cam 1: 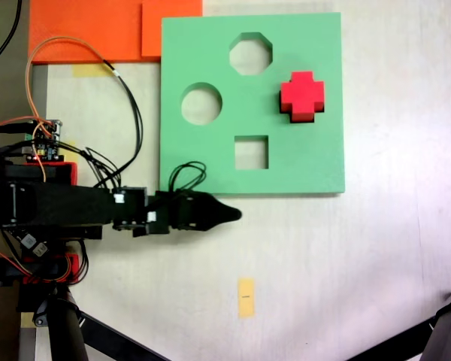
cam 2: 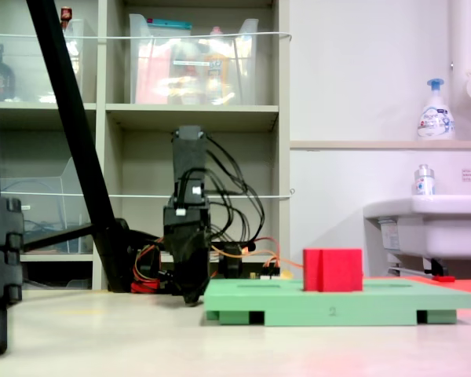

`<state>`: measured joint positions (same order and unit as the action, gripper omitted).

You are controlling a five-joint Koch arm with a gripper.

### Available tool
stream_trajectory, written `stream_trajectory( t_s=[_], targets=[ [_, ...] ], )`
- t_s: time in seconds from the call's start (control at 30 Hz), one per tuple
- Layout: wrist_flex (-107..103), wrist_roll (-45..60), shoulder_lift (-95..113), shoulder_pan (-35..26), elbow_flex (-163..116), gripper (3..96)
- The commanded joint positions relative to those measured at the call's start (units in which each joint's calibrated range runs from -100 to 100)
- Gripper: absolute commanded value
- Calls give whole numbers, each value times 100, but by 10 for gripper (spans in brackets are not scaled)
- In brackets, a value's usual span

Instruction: Put the cross columnar block into the corresponding hole

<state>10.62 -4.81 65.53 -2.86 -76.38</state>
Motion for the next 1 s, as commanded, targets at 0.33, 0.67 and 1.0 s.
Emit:
stream_trajectory(
  t_s=[0.33,0.67,1.0],
  targets=[
    [60,474,3364,-151,-2362,489],
    [-1048,469,3447,-107,-2362,491],
    [-980,469,3447,-107,-2362,491]
  ],
)
